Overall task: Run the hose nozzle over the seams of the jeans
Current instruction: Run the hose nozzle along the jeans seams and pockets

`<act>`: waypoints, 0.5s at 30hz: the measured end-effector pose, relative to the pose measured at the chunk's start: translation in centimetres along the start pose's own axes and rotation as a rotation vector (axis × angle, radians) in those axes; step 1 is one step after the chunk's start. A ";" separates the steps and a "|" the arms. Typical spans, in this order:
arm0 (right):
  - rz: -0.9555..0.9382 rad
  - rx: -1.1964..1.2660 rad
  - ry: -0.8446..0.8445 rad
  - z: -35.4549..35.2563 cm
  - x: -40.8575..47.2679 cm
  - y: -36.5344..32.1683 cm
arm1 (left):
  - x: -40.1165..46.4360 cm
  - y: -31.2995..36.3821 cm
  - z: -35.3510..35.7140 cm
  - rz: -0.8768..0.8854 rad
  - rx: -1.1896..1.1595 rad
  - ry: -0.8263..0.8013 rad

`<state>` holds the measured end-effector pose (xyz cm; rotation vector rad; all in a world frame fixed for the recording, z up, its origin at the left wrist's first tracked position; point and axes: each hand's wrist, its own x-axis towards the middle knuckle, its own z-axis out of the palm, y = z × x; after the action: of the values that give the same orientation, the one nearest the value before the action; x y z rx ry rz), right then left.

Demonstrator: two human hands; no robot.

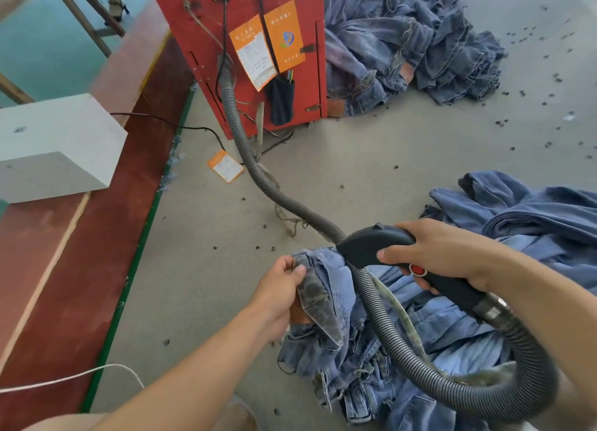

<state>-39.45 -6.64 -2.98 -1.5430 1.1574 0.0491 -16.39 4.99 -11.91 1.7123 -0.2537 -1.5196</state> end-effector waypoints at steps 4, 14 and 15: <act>-0.033 -0.060 -0.015 0.0 -0.7 -0.4 | -1.2 0.5 0.4 0.078 -0.130 -0.160; -0.017 -0.029 0.217 1.6 0.0 -0.4 | -2.2 1.0 1.4 0.037 -0.280 -0.227; -0.012 0.005 0.137 1.2 -0.5 -0.2 | -2.2 1.1 1.3 0.033 -0.297 -0.225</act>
<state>-38.91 -5.44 -3.01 -1.5687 1.2539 -0.0683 -17.71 5.11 -9.52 1.3017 -0.1607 -1.6370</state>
